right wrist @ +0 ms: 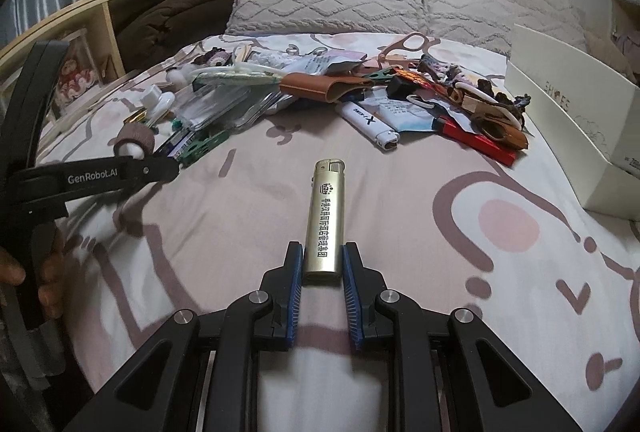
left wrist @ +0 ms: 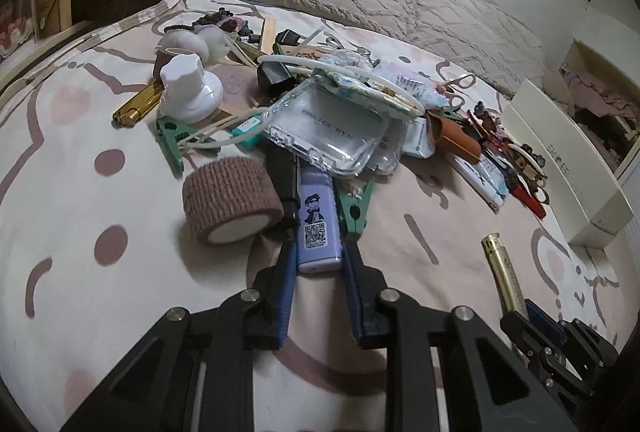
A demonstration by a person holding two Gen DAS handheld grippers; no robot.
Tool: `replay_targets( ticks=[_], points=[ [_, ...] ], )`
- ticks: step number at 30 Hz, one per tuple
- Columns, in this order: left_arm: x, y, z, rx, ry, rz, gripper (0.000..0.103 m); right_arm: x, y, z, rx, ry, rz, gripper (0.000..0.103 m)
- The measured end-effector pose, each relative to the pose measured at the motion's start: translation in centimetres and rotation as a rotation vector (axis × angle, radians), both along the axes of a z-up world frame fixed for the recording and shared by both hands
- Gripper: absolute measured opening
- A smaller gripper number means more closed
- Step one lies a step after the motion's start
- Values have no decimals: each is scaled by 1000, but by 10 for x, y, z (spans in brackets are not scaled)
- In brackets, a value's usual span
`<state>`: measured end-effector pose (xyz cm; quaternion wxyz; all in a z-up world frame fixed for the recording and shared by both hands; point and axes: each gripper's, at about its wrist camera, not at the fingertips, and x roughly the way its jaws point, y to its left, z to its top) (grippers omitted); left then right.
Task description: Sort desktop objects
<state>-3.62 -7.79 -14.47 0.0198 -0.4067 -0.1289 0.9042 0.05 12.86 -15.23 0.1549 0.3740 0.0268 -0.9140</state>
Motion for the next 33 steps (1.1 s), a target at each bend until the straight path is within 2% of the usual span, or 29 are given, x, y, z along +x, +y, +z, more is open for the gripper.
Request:
replay_targets(
  ticks=[6, 15, 22, 28, 30, 31, 32, 33],
  points=[
    [26, 9, 0, 28, 21, -9, 23, 10, 5, 0, -11, -3, 9, 21],
    [53, 39, 2, 18, 54, -134, 23, 24, 20, 7, -66, -20, 3, 21],
    [63, 69, 3, -46, 83, -270, 23, 26, 34, 11, -45, -13, -41, 21],
    [64, 80, 3, -106, 98, -293, 23, 22, 38, 8, -30, -17, -62, 21],
    [65, 84, 3, -173, 101, -276, 34, 21, 37, 6, -22, -18, -56, 24],
    [65, 86, 3, -222, 107, -252, 51, 20, 36, 5, -21, -20, -50, 28],
    [65, 86, 2, -258, 113, -232, 63, 19, 36, 4, -26, -19, -44, 37],
    [64, 85, 2, -272, 113, -222, 65, 19, 35, 4, -33, -16, -35, 51]
  ],
)
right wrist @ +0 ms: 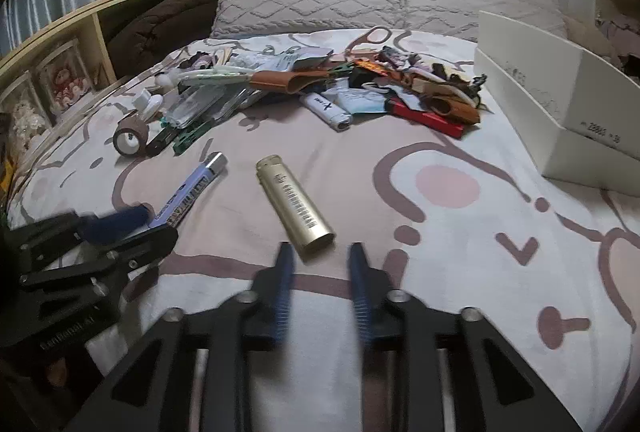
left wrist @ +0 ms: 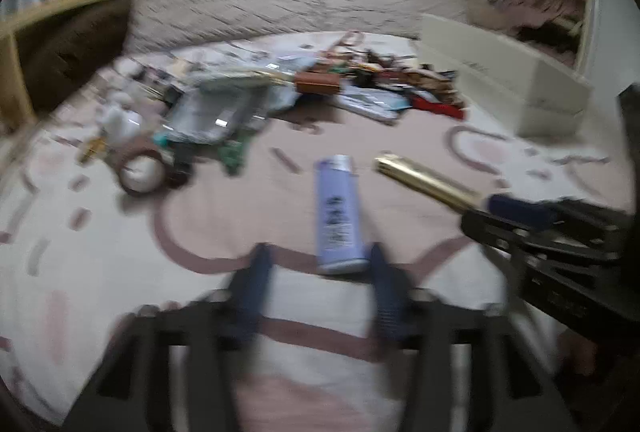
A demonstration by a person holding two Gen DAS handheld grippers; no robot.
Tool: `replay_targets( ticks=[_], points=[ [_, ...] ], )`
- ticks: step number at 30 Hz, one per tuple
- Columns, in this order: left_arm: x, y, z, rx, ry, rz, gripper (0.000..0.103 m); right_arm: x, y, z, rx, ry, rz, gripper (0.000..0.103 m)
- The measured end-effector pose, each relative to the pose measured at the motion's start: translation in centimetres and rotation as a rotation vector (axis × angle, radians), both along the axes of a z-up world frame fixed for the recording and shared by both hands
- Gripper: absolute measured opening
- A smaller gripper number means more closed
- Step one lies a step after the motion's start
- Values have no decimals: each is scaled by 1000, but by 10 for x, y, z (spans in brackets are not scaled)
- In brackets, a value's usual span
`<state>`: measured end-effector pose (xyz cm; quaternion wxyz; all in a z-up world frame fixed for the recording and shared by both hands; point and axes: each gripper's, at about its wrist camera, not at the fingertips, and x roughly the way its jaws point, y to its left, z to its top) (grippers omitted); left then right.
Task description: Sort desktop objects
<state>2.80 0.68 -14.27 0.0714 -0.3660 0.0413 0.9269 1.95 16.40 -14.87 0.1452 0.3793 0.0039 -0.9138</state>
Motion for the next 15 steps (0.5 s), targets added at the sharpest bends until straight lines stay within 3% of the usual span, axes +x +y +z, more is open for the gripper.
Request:
replay_targets(
  ticks=[2, 6, 10, 15],
  points=[
    [-2, -5, -1, 9, -12, 14, 64, 0, -6, -1, -15, 0, 42, 72],
    [-5, -10, -2, 5, -17, 37, 66, 2, -16, -4, 34, 28, 49, 79],
    [-7, -12, -2, -28, -16, 69, 75, 2, -15, -5, 25, 34, 54, 83],
    [-15, -26, -1, -24, -30, 131, 76, 2, -16, -5, 28, 38, 58, 85]
  ],
)
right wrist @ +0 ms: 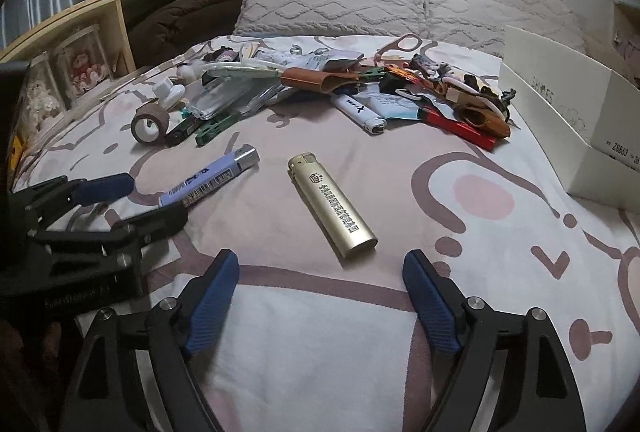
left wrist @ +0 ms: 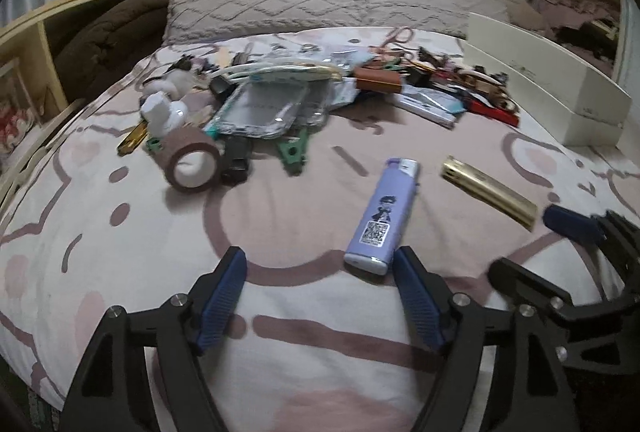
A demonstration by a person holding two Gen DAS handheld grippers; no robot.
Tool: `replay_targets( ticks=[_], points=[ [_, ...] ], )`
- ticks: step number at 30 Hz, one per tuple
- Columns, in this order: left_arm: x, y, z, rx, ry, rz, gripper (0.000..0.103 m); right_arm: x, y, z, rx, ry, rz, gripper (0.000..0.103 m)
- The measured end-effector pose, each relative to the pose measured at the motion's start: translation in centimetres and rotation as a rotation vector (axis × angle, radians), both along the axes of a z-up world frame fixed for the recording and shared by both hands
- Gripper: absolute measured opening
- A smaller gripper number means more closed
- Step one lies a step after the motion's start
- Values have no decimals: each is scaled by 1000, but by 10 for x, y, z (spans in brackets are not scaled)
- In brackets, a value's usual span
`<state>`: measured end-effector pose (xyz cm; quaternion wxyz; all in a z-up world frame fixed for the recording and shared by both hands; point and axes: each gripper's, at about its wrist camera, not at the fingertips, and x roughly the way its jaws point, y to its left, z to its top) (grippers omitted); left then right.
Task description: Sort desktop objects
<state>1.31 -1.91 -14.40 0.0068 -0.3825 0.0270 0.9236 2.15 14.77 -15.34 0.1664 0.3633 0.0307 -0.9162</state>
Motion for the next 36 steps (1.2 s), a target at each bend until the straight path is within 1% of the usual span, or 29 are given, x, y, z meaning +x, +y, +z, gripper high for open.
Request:
replay_targets(
  ticks=[2, 4, 5, 6, 7, 12, 14, 18, 21, 23, 25, 28, 31, 36],
  points=[
    [-6, -5, 0, -9, -7, 43, 76, 0, -1, 0, 10, 4, 2, 88],
    [-11, -8, 1, -15, -14, 67, 76, 0, -5, 0, 46, 8, -1, 92],
    [-13, -9, 1, -18, -17, 73, 76, -1, -6, 0, 69, 10, -8, 99],
    [-15, -10, 1, -24, -18, 80, 76, -2, -8, 0, 97, 10, -22, 103],
    [-18, -10, 1, -33, -20, 88, 76, -4, -8, 0, 110, 2, -24, 103],
    [-30, -17, 2, -45, -27, 136, 78, -14, -2, -1, 87, -47, 29, 103],
    [-35, -21, 1, -44, -33, 162, 84, -16, -3, 0, 103, -52, 64, 103],
    [-36, -20, 0, -51, -34, 186, 85, -21, -6, 4, 157, -37, 174, 103],
    [-31, -20, 1, -20, -40, 177, 87, -26, -7, 7, 206, -20, 215, 103],
    [-29, -20, 2, 8, -47, 172, 91, -30, -7, 8, 241, -9, 233, 103],
    [-29, -16, 2, 26, -49, 163, 95, -36, -3, 8, 233, -32, 242, 103],
    [-29, -6, 0, 27, -59, 128, 96, -44, 6, 6, 195, -63, 216, 103],
    [-30, 3, -1, 66, -72, 95, 96, -45, 13, 8, 196, -44, 162, 103],
    [-36, 11, 0, 94, -79, 85, 97, -49, 27, 8, 194, -39, 76, 103]
  ],
)
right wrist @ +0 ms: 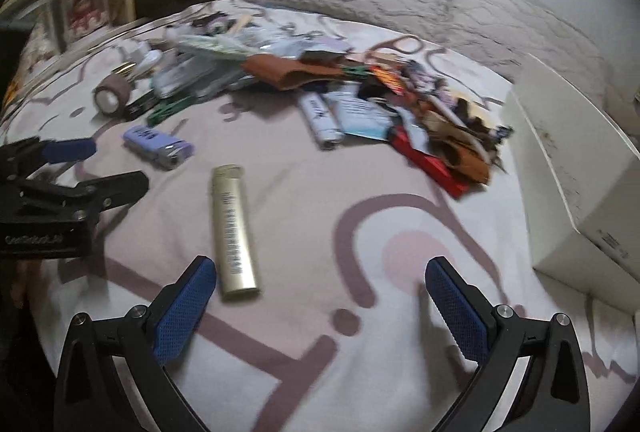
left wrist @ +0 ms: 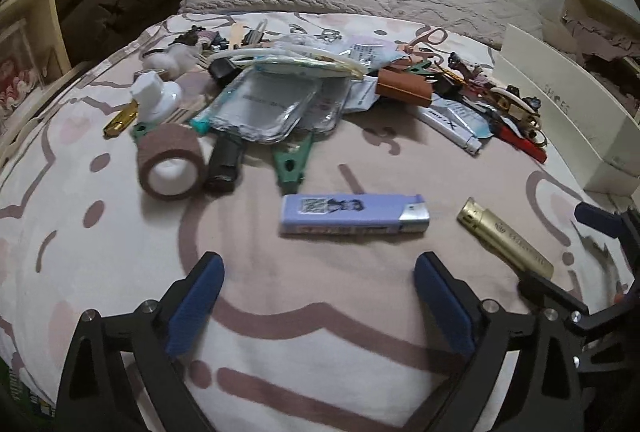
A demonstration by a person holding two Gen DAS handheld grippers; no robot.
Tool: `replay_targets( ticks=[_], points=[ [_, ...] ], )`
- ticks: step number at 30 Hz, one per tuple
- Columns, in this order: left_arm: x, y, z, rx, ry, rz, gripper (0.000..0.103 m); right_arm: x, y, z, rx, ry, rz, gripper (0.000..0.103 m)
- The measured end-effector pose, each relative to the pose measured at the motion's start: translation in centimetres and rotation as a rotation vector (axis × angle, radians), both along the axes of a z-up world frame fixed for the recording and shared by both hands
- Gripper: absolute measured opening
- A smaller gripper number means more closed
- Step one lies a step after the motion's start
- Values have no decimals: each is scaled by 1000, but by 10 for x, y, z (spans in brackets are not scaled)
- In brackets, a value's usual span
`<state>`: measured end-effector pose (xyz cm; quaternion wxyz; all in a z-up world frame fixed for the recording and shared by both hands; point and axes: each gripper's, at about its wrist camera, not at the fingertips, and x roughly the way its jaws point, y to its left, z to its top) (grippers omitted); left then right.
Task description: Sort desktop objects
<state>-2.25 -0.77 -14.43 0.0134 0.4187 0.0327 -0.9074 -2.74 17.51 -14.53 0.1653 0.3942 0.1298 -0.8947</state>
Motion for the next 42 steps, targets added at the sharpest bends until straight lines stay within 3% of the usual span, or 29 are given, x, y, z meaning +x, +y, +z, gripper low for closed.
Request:
replay_targets(
  ticks=[12, 30, 36, 40, 42],
  points=[
    [-16, 8, -2, 47, -12, 13, 99, -6, 13, 0, -4, 16, -111, 103],
    [-19, 13, -6, 21, 43, 35, 99, -16, 31, -5, -66, -15, -249, 103],
    [-18, 12, -6, 20, 61, 50, 89, -24, 55, -7, -184, -72, -325, 103],
    [-15, 8, -5, 36, 74, 54, 80, -21, 50, -7, -155, -62, -329, 103],
    [-14, 7, -5, 48, 78, 53, 80, -20, 50, -7, -150, -59, -332, 103]
  ],
)
